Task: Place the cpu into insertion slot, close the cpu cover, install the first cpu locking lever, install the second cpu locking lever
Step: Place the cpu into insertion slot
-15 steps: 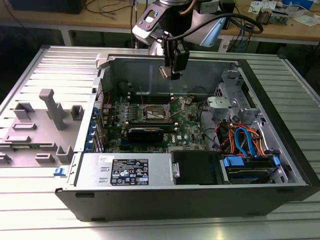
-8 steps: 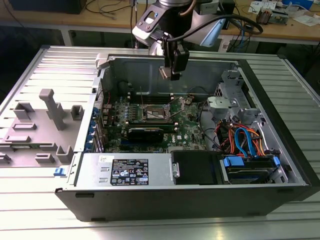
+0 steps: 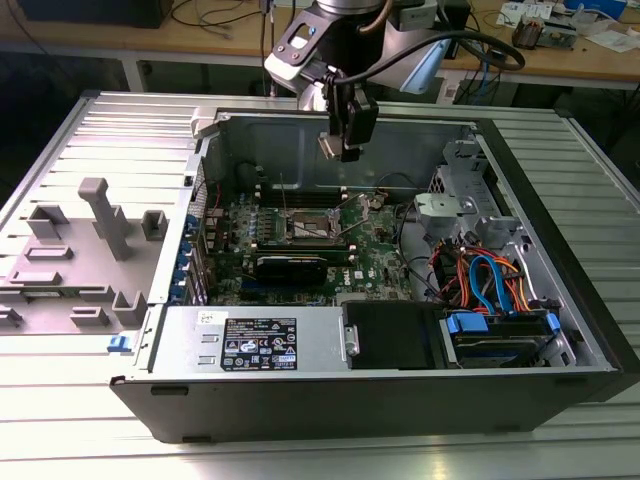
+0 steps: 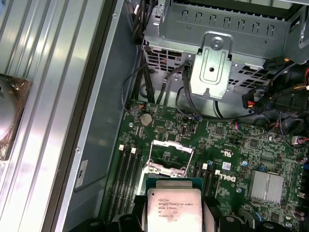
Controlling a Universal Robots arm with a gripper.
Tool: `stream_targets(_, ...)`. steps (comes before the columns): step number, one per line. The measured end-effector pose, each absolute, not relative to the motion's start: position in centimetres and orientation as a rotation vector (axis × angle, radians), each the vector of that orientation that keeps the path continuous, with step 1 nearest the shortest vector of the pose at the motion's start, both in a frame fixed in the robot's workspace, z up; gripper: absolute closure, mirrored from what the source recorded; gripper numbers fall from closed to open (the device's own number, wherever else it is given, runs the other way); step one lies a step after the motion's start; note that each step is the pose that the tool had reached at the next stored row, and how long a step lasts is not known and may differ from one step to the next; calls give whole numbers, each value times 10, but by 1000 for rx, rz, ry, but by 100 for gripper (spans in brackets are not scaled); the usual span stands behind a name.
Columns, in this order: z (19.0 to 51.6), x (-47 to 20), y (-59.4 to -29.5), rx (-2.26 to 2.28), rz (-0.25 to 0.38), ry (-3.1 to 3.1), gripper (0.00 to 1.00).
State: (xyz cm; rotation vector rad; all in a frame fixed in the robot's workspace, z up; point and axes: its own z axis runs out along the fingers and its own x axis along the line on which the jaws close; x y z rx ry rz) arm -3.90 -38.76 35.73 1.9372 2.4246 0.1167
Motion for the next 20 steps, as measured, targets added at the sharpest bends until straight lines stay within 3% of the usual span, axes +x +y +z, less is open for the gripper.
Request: stream_targets(20, 347, -39, -388, 2041, 99, 2330, 46)
